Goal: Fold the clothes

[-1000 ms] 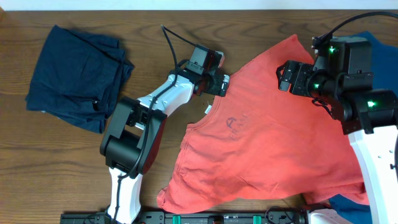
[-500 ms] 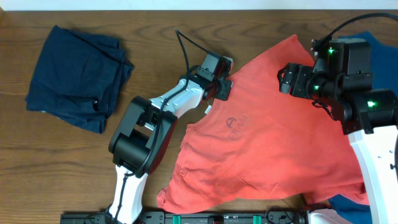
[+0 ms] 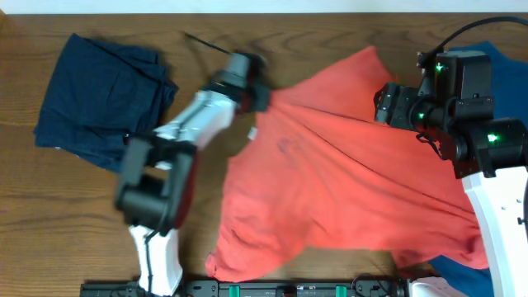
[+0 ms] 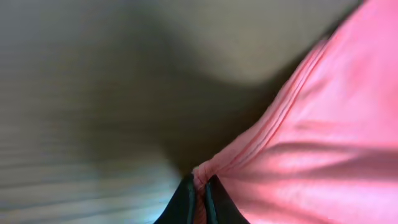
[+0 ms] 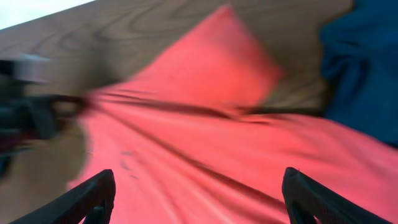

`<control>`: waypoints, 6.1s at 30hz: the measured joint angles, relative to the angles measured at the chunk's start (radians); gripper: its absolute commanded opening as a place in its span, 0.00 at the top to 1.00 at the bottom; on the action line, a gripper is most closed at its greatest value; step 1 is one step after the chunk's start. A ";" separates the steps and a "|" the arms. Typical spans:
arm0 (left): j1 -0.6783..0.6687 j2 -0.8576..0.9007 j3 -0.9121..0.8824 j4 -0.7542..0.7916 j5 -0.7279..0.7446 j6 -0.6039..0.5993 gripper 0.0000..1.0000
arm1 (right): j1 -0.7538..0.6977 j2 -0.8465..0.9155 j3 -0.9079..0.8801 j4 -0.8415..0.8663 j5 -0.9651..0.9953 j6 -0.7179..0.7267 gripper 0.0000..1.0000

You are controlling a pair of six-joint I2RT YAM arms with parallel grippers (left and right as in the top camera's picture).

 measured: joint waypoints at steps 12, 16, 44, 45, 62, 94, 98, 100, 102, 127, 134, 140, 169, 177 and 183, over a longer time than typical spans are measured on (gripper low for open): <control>0.238 -0.106 0.004 -0.116 -0.031 0.006 0.69 | -0.023 0.043 0.000 -0.002 0.178 0.011 0.10; 0.232 -0.106 0.004 -0.145 -0.026 0.008 0.54 | -0.092 0.121 0.000 -0.001 0.201 0.029 0.11; 0.002 -0.272 0.003 -0.602 0.161 0.006 0.48 | -0.365 0.786 0.021 0.195 0.180 0.122 0.99; -0.003 -0.272 0.003 -0.603 0.161 0.006 0.48 | -0.374 0.789 0.021 0.212 0.213 0.129 0.99; -0.013 -0.273 0.003 -0.628 0.151 0.006 0.37 | -0.765 0.808 0.213 0.223 -0.032 -0.132 0.43; -0.013 -0.273 0.003 -0.613 0.045 0.040 0.11 | -0.049 0.700 -0.104 0.425 -0.164 -0.023 0.99; -0.013 -0.273 0.003 -0.614 0.045 0.040 0.09 | -0.042 0.770 -0.096 0.549 -0.153 0.094 0.99; -0.013 -0.273 0.003 -0.614 0.044 0.041 0.09 | -0.041 0.798 -0.090 0.665 -0.156 0.159 0.99; -0.013 -0.273 0.003 -0.614 0.044 0.043 0.07 | -0.041 0.849 -0.084 0.845 -0.162 0.228 0.99; -0.011 -0.068 0.003 -0.452 -0.117 0.130 0.80 | -0.053 0.363 0.010 0.336 -0.275 0.018 0.53; 0.031 0.048 0.010 -0.473 -0.138 0.137 0.94 | -0.161 0.293 0.009 0.140 -0.229 -0.003 0.53; 0.113 0.058 0.021 -0.562 -0.180 0.095 0.94 | -0.264 0.312 0.009 0.105 -0.209 -0.011 0.47; 0.342 -0.166 0.004 -0.677 -0.209 -0.069 0.90 | -0.409 0.824 0.010 0.512 -0.187 -0.104 0.83; 0.342 -0.204 0.004 -0.676 -0.185 -0.075 0.89 | -0.410 0.865 0.005 0.813 -0.292 -0.071 0.99; 0.339 -0.204 0.004 -0.660 -0.121 -0.077 0.85 | -0.422 0.867 0.055 1.159 -0.317 0.032 0.51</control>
